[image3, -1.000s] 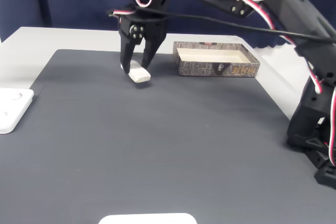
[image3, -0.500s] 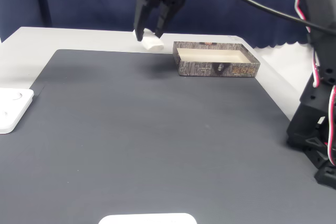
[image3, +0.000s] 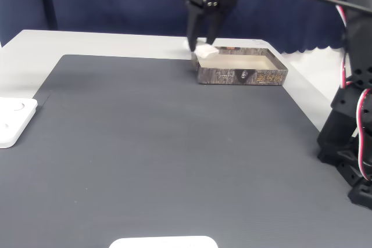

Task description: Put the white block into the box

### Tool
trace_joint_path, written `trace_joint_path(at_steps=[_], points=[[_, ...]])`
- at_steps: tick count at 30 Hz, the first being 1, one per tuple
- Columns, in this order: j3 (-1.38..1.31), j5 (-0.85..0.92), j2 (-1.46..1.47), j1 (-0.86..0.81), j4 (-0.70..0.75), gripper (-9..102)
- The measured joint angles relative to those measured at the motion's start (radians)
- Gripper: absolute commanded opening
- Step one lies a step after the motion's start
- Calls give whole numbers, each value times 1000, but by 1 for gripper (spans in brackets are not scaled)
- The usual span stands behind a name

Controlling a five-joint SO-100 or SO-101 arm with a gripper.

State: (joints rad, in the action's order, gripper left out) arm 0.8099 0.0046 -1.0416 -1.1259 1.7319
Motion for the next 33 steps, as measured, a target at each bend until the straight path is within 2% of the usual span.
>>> trace_joint_path(at_steps=[7,20,27,33], points=[[86,-112,-115,-133,0,-2],[123,-259,-135,-256,0,-2],[123,-749,-135,-259,-8,-2],[123,-1040,-135,-279,-8,-2]])
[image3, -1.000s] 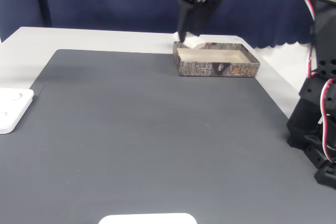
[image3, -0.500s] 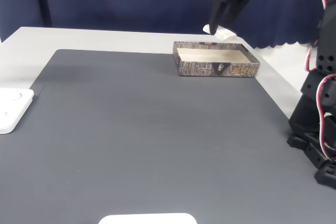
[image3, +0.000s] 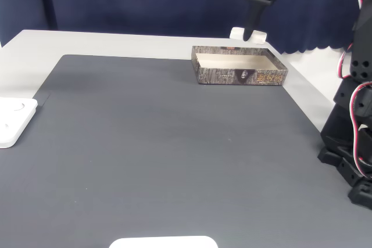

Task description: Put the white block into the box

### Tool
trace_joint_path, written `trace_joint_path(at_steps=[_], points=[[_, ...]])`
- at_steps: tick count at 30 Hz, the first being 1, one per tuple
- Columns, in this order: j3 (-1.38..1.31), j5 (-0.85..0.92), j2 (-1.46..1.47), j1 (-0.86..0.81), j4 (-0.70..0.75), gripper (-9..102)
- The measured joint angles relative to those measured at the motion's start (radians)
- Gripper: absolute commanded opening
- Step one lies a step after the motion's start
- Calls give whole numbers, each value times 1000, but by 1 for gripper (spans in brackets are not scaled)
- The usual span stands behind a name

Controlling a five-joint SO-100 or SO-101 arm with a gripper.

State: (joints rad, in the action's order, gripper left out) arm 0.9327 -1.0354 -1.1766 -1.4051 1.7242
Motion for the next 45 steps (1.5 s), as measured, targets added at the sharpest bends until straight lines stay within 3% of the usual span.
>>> trace_joint_path(at_steps=[9,24,45], points=[[-75,-230,95,-17,0,-2],[-354,-253,413,35,0,-2],[-457,-278,563,37,-6,-2]])
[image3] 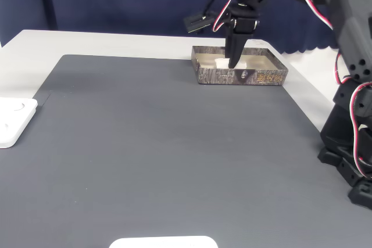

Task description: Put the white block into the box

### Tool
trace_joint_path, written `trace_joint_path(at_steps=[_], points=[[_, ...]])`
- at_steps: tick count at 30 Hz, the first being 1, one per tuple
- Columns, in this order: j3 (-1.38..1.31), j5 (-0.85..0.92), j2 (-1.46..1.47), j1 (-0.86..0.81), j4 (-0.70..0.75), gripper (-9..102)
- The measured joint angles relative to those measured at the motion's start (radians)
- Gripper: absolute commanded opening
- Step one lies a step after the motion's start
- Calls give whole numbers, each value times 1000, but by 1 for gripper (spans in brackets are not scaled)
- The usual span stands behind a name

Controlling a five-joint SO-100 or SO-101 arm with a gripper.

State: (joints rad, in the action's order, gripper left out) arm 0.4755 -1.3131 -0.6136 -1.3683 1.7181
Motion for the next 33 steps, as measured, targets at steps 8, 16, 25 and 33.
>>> trace_joint_path(at_steps=[8,16,25,33], points=[[-5,-20,9,0,0,0],[-5,-49,9,0,0,19],[-5,-52,9,-11,-2,27],[-5,-52,-31,-11,-29,31]])
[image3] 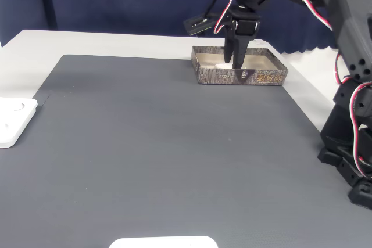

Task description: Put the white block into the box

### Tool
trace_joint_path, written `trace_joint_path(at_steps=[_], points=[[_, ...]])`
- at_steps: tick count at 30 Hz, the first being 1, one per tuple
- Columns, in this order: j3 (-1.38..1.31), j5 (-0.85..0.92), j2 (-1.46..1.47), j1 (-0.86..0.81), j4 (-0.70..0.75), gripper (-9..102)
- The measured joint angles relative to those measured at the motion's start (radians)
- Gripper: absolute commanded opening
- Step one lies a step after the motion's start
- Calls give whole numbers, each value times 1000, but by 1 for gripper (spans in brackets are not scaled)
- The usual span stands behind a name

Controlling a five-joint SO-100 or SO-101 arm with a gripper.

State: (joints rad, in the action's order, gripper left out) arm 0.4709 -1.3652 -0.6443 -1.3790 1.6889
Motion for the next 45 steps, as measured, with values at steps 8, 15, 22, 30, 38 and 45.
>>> trace_joint_path(at_steps=[8,15,22,30,38,45], points=[[86,18,-221,0,-5,30],[275,117,-440,8,-3,23],[495,285,-670,71,-3,11],[850,653,-902,354,-3,-2],[974,940,-943,692,-37,-2],[1019,1108,-943,930,-60,-2]])
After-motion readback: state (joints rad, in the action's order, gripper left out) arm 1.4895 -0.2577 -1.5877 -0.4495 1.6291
